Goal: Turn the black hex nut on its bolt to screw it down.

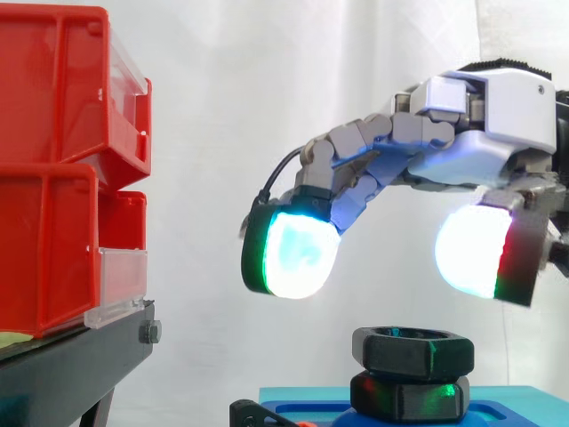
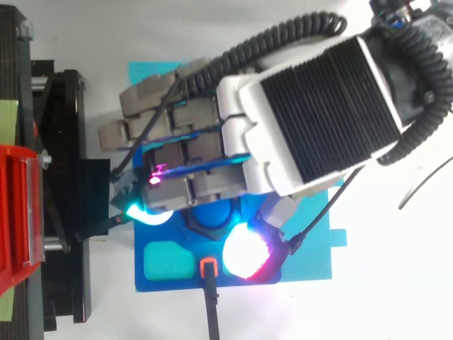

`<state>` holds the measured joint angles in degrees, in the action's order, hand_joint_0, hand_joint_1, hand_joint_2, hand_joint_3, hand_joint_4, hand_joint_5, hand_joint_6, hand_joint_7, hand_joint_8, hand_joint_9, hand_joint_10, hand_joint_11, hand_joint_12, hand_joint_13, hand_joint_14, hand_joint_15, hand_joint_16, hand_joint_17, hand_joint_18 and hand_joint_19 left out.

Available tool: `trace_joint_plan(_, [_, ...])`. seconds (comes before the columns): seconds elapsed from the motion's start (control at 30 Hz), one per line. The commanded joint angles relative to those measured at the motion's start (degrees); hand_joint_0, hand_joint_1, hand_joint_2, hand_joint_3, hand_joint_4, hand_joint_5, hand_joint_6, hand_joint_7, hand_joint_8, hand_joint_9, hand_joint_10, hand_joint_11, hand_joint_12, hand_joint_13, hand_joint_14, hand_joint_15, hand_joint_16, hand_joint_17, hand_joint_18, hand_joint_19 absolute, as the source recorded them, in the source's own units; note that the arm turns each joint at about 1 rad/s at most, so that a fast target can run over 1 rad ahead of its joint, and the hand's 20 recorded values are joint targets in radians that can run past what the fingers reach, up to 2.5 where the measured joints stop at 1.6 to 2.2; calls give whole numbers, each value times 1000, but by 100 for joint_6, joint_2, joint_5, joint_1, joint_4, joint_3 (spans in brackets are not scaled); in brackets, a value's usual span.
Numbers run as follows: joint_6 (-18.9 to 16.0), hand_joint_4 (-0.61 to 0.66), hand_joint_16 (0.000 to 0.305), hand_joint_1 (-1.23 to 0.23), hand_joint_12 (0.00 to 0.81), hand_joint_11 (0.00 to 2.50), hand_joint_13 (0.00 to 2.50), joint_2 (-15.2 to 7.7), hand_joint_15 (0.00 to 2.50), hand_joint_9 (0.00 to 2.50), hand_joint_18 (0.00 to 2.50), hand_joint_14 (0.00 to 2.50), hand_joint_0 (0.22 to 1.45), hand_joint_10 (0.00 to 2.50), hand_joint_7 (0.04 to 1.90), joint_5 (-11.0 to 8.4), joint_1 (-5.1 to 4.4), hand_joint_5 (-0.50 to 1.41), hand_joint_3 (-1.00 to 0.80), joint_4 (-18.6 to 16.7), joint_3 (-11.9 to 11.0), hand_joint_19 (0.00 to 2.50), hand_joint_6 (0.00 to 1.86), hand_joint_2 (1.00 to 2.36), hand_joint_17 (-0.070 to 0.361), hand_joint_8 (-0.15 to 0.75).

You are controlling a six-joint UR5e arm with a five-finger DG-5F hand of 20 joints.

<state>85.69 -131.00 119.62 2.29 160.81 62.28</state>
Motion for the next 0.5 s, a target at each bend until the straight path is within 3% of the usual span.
trace_joint_plan(0.0, [-8, 187, 60, -518, 363, 289, 496, 4, 76, 726, 440, 4, 430, 12, 858, -71, -98, -94, -500, 29, 38, 311, 503, 1000, 136, 278])
trace_joint_plan(0.1, [-8, 166, 61, -482, 368, 276, 492, 4, 75, 722, 439, 3, 416, 11, 847, -150, -194, -84, -500, 126, 38, 306, 503, 1000, 138, 283])
trace_joint_plan(0.3, [1, 196, 60, -599, 356, 312, 432, -5, 93, 669, 330, 4, 447, 13, 936, -317, -308, -84, -500, 284, 38, 330, 504, 1000, 135, 270])
trace_joint_plan(0.47, [9, 213, 61, -596, 360, 310, 430, 4, 83, 672, 342, 4, 437, 13, 948, -352, -335, -84, -500, 390, 38, 331, 504, 1000, 137, 273])
